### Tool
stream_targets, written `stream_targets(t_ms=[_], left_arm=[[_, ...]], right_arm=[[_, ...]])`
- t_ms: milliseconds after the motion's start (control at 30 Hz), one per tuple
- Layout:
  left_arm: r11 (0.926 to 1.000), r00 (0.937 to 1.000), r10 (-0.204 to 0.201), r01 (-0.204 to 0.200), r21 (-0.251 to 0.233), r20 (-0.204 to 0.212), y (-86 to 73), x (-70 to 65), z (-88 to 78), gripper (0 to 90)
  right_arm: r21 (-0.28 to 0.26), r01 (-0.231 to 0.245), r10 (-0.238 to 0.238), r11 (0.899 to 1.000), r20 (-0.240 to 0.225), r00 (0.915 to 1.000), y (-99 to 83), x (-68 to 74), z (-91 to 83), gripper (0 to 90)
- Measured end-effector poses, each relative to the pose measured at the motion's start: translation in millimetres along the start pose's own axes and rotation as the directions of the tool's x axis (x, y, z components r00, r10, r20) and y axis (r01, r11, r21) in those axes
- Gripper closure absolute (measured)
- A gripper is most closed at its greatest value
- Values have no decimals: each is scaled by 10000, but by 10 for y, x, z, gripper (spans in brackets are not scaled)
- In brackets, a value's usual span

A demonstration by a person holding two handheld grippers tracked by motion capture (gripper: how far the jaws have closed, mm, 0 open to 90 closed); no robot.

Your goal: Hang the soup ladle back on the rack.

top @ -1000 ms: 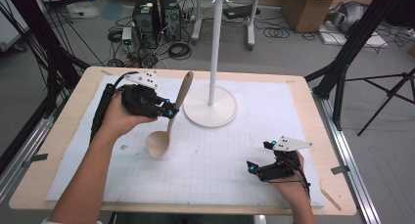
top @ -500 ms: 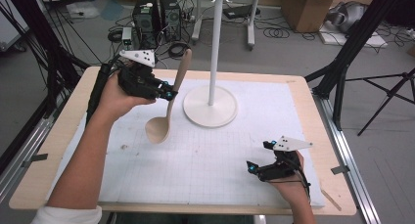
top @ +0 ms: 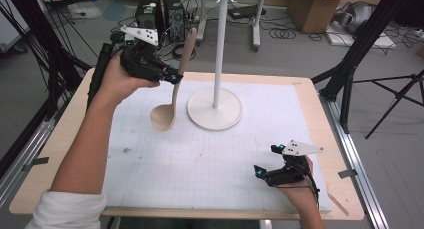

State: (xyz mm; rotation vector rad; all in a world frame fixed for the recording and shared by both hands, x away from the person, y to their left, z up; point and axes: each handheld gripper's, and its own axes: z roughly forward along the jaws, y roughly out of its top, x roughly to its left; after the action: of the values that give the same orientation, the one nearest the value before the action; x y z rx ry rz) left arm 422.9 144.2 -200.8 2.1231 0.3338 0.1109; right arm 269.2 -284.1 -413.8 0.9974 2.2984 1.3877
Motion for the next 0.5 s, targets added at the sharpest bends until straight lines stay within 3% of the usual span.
stream_targets(t_ms=[300,500], left_arm=[[9998,9997,190,-191,61,123,140,120,-10,764],[9997,9996,240,-241,106,160,320,241,-85,764]], right_arm=[[29,-22,22,10000,-38,10000,-13,6,3,4],[-14,-37,37,10000,-25,10000,-16,0,-4,4]])
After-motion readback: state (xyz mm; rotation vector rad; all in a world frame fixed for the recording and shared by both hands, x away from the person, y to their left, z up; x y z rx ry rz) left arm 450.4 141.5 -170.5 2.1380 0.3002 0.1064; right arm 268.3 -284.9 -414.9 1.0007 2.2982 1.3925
